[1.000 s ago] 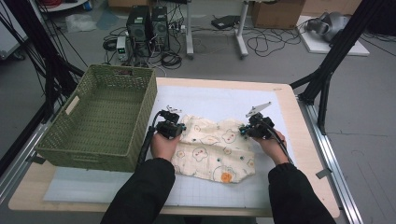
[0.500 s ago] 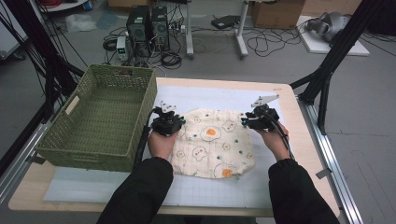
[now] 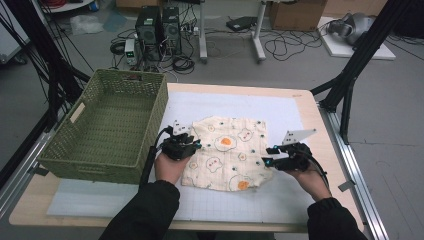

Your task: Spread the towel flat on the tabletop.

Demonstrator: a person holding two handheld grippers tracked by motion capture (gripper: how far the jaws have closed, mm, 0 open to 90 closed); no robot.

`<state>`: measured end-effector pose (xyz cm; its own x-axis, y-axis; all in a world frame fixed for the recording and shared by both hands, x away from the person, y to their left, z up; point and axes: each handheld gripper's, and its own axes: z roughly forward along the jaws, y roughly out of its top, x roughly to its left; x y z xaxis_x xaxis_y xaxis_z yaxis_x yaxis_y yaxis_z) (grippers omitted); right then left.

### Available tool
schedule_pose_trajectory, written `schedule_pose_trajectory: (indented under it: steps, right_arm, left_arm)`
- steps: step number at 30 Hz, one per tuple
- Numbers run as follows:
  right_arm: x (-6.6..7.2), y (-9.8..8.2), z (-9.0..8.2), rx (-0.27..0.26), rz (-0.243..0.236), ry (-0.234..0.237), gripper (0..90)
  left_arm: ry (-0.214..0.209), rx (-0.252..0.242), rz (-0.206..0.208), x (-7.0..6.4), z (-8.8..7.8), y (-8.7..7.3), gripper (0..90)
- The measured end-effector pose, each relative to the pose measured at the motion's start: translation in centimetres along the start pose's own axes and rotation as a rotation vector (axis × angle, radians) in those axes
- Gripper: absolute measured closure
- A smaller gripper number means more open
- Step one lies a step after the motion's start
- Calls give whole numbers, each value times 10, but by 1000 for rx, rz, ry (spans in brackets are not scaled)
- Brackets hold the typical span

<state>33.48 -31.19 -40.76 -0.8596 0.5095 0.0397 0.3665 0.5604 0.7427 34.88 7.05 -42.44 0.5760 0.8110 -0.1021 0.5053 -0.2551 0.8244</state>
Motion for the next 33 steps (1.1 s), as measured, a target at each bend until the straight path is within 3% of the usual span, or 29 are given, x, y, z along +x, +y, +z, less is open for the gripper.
schedule_pose_trajectory:
  steps: [6,9,12,14,22,25,27,29,31,33]
  right_arm:
    - [28,-20,-11,-15,-62,88,574]
    - [37,-23,-12,-9,-103,116,656]
    - [39,-22,-8,17,-126,131,802]
    - [38,-18,-2,26,-116,137,823]
    - [32,-1,32,86,-111,116,892]
    - [33,-2,39,107,-109,123,881]
    - [32,-3,38,100,-88,152,754]
    - [29,-6,40,95,-38,212,680]
    - [30,-7,40,91,-46,208,698]
    - [32,-6,41,91,-60,188,765]
  left_arm:
    - [-14,25,17,-4,-12,-17,641]
    - [-19,39,26,-4,-13,-21,641]
    - [-17,49,38,-4,-13,-24,647]
    - [-19,50,26,-3,-11,-24,648]
    - [-38,51,40,-5,-13,-26,648]
    - [-49,72,42,-5,-14,-30,649]
    - [-60,86,42,-4,-14,-33,650]
    - [-72,101,40,-4,-13,-36,652]
    - [-72,97,41,-4,-13,-36,672]
    - [-66,102,56,-4,-13,-37,766]
